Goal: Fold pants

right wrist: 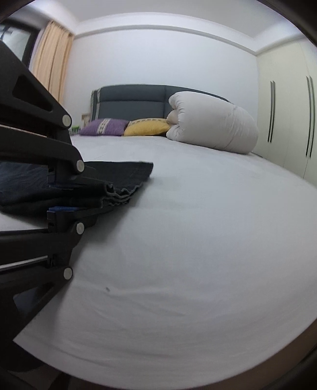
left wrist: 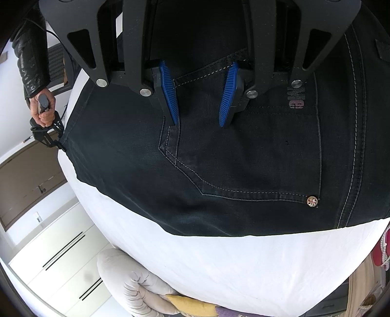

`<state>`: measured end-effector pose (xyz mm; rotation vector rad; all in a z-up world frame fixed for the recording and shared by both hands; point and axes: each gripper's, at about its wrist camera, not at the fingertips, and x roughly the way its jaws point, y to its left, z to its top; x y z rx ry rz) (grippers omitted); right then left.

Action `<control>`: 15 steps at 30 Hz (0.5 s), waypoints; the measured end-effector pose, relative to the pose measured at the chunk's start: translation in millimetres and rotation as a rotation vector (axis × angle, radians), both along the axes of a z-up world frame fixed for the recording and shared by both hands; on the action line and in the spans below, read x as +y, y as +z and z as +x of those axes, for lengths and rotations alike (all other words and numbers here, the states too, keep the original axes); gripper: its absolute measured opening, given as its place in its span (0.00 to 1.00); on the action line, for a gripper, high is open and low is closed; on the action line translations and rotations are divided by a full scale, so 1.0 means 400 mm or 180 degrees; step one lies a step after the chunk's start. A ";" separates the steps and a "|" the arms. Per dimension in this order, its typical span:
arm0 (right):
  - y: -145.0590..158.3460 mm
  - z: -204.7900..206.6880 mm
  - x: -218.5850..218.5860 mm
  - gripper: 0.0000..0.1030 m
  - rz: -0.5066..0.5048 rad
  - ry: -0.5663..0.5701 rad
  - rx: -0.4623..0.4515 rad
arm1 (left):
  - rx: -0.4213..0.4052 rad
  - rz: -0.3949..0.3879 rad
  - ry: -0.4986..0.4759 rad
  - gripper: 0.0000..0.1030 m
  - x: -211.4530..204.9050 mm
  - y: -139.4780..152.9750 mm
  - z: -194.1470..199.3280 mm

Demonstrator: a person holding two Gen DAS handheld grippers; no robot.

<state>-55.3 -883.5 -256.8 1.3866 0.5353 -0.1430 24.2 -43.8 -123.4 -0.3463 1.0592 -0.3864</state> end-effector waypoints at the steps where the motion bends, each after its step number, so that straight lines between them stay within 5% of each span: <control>1: 0.016 0.002 0.014 0.11 -0.0100 0.0042 -0.0003 | -0.0001 -0.0006 0.0002 0.33 0.001 -0.001 0.000; 4: 0.112 0.030 0.111 0.11 -0.0716 0.0412 0.0012 | -0.0002 -0.0021 0.0013 0.33 0.004 -0.003 0.002; 9: 0.235 0.096 0.454 0.11 -0.2225 0.1562 0.0077 | 0.0002 -0.0011 0.0069 0.33 0.005 0.006 0.002; 13: 0.155 0.123 0.732 0.11 -0.3378 0.2525 0.0468 | 0.0023 -0.0027 0.0097 0.34 0.003 0.020 0.001; 15: 0.119 0.118 0.787 0.11 -0.3822 0.2607 0.0619 | 0.0025 -0.0091 0.0101 0.34 0.000 0.035 -0.001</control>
